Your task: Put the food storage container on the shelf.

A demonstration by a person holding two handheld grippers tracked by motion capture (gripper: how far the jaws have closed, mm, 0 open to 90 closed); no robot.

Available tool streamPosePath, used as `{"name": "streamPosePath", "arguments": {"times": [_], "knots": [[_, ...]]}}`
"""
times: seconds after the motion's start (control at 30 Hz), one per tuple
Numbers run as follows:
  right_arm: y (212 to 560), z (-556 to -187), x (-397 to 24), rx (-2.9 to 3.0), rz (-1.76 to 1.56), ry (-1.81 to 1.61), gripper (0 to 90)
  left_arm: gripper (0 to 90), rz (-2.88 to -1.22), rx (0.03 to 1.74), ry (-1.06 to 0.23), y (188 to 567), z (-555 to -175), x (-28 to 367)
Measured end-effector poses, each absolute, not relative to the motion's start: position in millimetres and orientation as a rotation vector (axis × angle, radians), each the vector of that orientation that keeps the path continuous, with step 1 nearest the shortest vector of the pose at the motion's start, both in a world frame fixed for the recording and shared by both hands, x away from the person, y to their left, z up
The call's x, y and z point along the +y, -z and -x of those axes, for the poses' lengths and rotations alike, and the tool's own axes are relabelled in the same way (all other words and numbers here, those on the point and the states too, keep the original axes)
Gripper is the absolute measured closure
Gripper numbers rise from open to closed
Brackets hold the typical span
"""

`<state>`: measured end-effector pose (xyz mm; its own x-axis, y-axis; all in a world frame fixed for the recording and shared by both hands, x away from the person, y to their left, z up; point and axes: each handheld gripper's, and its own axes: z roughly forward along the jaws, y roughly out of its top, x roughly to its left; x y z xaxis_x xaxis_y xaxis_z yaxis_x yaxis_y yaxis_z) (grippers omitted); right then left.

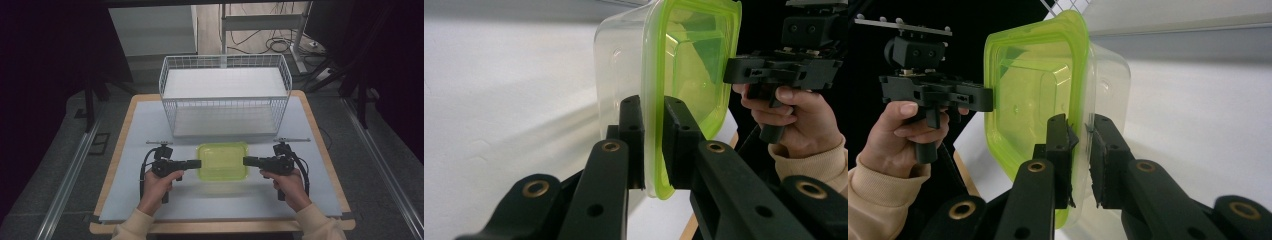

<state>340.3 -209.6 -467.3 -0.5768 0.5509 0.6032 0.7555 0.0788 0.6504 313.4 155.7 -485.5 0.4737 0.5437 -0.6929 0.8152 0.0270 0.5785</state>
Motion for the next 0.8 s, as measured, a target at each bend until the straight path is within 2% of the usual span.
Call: {"name": "streamPosePath", "arguments": {"times": [0.43,0.8], "knots": [[459,-340,-208,-2.159,1.311,1.53,80.1,81.2,-1.643,1.179,0.301,476,-315,158],[435,-346,-206,-2.192,1.291,1.569,80.1,81.2,-1.63,1.157,0.282,456,-321,159]]}}
